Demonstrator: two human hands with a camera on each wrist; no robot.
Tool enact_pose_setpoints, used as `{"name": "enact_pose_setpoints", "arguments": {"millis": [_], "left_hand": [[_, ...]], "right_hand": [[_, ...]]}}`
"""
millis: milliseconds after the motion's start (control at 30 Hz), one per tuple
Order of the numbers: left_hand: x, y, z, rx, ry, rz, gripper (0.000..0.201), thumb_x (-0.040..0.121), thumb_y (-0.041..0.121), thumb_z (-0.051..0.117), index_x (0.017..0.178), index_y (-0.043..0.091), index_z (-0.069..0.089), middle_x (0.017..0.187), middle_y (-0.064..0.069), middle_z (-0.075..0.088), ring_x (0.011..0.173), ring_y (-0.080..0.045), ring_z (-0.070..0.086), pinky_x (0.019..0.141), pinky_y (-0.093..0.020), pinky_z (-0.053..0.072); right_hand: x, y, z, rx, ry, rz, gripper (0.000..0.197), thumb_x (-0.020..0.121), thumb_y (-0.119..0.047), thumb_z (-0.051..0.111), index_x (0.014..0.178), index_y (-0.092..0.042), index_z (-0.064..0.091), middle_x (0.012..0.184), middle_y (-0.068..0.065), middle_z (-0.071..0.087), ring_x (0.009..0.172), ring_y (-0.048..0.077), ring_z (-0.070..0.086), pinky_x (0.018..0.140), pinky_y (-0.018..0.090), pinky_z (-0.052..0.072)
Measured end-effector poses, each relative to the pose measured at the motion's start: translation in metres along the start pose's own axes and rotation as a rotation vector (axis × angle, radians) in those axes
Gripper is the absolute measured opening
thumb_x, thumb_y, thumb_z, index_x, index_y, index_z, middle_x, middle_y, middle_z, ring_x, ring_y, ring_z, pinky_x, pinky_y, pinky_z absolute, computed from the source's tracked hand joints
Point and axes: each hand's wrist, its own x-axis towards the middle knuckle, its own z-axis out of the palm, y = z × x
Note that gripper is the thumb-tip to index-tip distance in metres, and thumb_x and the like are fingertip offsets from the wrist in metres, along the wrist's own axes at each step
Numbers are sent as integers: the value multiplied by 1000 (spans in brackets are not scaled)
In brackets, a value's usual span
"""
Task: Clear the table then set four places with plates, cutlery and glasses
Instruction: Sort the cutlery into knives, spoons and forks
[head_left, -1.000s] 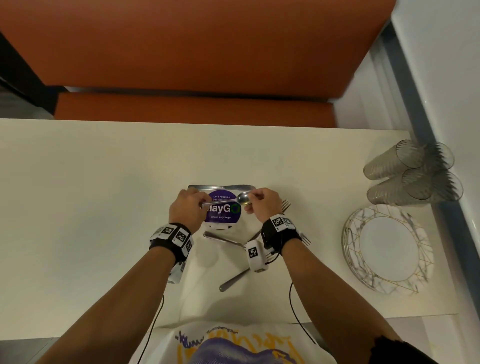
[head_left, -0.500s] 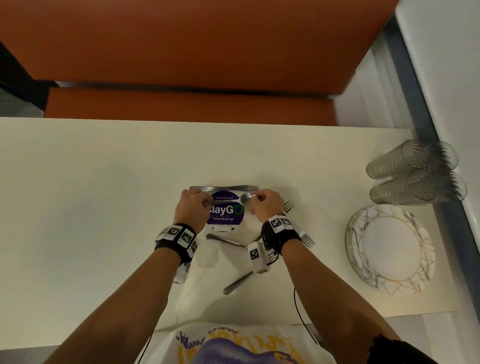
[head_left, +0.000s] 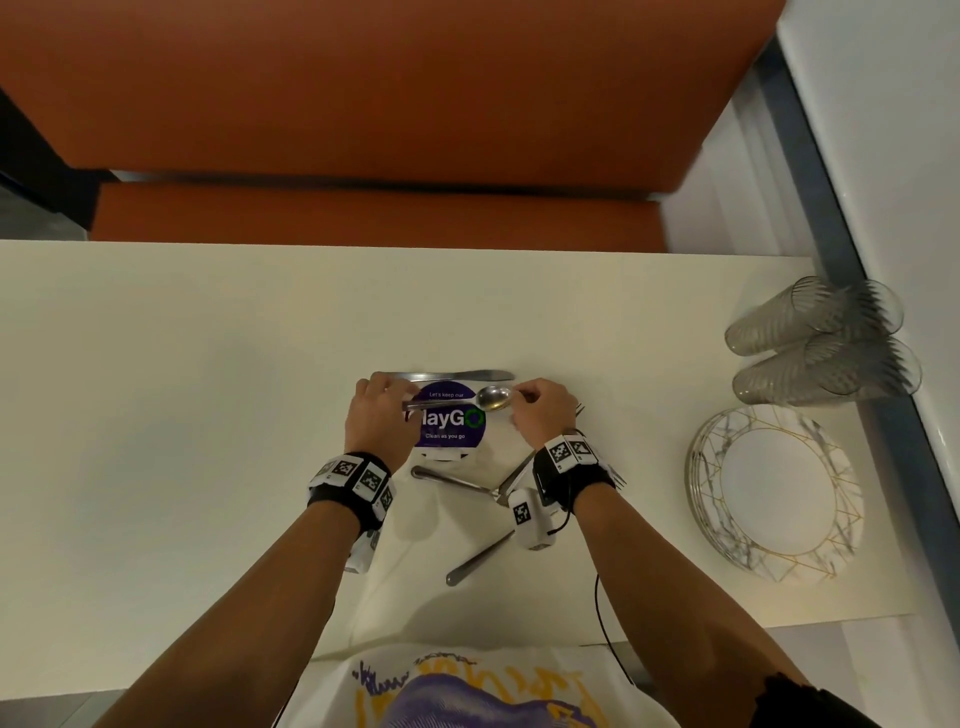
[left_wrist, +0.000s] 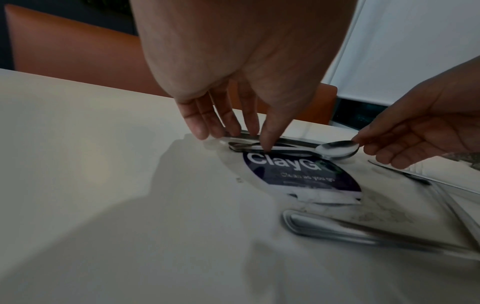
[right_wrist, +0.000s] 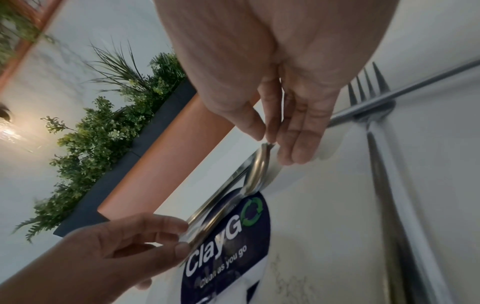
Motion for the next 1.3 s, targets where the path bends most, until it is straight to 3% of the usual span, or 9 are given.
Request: {"name": "enact_pose_setpoints", "arguments": {"millis": [100, 200, 267, 400, 667, 867, 1033, 1200, 1300], "left_hand": [[-9, 6, 0, 6, 71, 36, 24, 83, 12, 76, 107, 10, 72, 108, -10, 65, 97, -31, 57, 80, -44, 55], [-23, 16, 5, -39, 54, 124, 20, 84, 11, 76, 103, 12, 71, 101, -6, 66, 95, -27, 58, 80, -43, 56], [-35, 24, 11, -81, -27, 171, 15, 86, 14, 76, 100, 16, 71, 99, -1, 67, 95, -22, 57, 83, -41, 56], [-57, 35, 29, -63, -204, 228, 13, 88, 29, 76, 99, 26, 70, 93, 14, 62, 94, -11, 55, 89, -35, 53], [-91, 56, 57, -16, -294, 343, 16, 88, 43, 75, 97, 30, 71, 90, 16, 63, 89, -9, 53, 86, -34, 49], [-101, 66, 65, 30, -329, 341, 18, 91, 45, 71, 98, 28, 70, 90, 12, 65, 89, -12, 52, 84, -32, 45], [-99, 73, 65, -51, -299, 320, 10, 97, 30, 65, 103, 23, 69, 94, 9, 67, 88, -12, 54, 83, -35, 52], [-90, 93, 62, -220, -280, 270, 18, 103, 31, 57, 114, 20, 66, 102, 5, 68, 88, -13, 63, 81, -33, 56], [-85, 113, 59, -329, -365, 149, 27, 103, 38, 56, 121, 20, 66, 102, 6, 74, 91, -12, 68, 84, -31, 57]], "right_hand": [[-4, 8, -12, -24, 35, -31, 15, 91, -17, 61, 97, -16, 75, 91, 0, 76, 82, 20, 72, 84, 30, 57], [-14, 21, -24, -39, 81, -68, 17, 91, -14, 61, 97, -15, 77, 92, -4, 74, 81, 9, 63, 68, 4, 41], [-22, 32, -29, -39, 81, -85, 15, 91, -14, 63, 96, -16, 77, 92, -6, 73, 80, 7, 61, 63, -1, 36], [-40, 56, -32, -66, 78, -106, 13, 90, -12, 65, 91, -19, 75, 87, -7, 72, 78, 7, 60, 68, 4, 42], [-71, 96, -43, -110, 179, -108, 13, 88, -9, 64, 94, -17, 74, 97, 2, 70, 84, 12, 60, 83, 25, 51], [-83, 108, -45, -334, -107, -141, 22, 82, -43, 74, 91, -23, 71, 85, -7, 65, 81, 10, 61, 74, 24, 49], [-84, 109, -44, -362, -159, -176, 3, 87, -16, 68, 86, -17, 70, 83, -6, 65, 80, 14, 61, 74, 25, 49], [-77, 94, -63, -224, -135, -196, 12, 88, -2, 61, 83, -11, 68, 76, -3, 70, 62, -4, 62, 61, 11, 46], [-67, 76, -78, -165, -112, -268, 15, 88, -2, 58, 81, -14, 64, 80, 3, 72, 71, 13, 65, 65, 18, 49]]}}
